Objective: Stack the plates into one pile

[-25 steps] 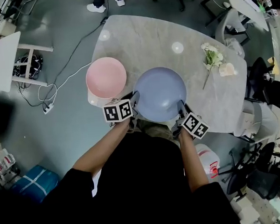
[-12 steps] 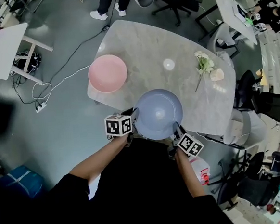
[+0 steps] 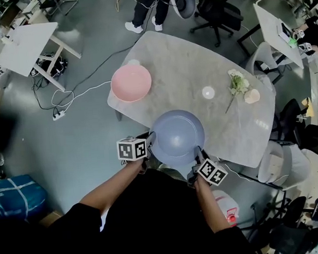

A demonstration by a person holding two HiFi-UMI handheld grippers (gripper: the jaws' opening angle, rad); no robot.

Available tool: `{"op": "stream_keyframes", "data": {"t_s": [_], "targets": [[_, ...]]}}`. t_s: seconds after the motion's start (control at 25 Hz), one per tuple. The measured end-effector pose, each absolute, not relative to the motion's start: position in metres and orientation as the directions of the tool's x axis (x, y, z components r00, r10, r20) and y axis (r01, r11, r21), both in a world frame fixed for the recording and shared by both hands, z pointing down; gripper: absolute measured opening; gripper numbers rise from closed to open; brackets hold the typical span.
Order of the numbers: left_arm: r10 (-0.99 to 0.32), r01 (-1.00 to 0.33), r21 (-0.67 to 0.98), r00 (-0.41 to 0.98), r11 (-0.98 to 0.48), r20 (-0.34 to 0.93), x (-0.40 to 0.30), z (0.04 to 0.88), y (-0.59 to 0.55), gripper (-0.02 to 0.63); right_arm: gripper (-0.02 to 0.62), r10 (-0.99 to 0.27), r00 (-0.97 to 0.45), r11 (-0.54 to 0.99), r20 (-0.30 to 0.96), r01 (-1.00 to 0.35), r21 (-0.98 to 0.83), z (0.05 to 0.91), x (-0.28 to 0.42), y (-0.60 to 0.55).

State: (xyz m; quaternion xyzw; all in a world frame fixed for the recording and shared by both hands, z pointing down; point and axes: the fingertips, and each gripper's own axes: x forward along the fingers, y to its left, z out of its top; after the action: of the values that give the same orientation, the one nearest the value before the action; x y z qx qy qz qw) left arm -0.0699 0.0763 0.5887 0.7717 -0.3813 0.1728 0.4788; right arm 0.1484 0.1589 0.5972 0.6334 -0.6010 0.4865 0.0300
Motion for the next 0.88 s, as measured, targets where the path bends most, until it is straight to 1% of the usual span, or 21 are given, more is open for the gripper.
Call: {"op": "stream_keyframes", "data": {"t_s": [0.24,0.52,0.68,0.88], "targets": [[-0.456,-0.778,0.593,0.613,-0.207,0.645,-0.058,0.59,0.127,0.061,0.051,-0.726,-0.241,-0.195,0.644,-0.826,-0.529,0.603,0.161,0.194],[-0.498,-0.797,0.58,0.577,-0.17,0.647,-0.066,0.584,0.158,0.061,0.052,-0.723,-0.288,-0.085,0.628,-0.864,-0.496,0.597,0.157,0.209],[-0.516,-0.792,0.588,0.577,-0.166,0.632,-0.074,0.582,0.159,0.061,0.051,-0.732,-0.295,-0.081,0.614,-0.857,-0.509,0.59,0.15,0.204],[-0.527,-0.781,0.609,0.579,-0.14,0.622,-0.106,0.584,0.154,0.061,0.051,-0.733,-0.301,-0.07,0.609,-0.858,-0.508,0.585,0.12,0.19]]}}
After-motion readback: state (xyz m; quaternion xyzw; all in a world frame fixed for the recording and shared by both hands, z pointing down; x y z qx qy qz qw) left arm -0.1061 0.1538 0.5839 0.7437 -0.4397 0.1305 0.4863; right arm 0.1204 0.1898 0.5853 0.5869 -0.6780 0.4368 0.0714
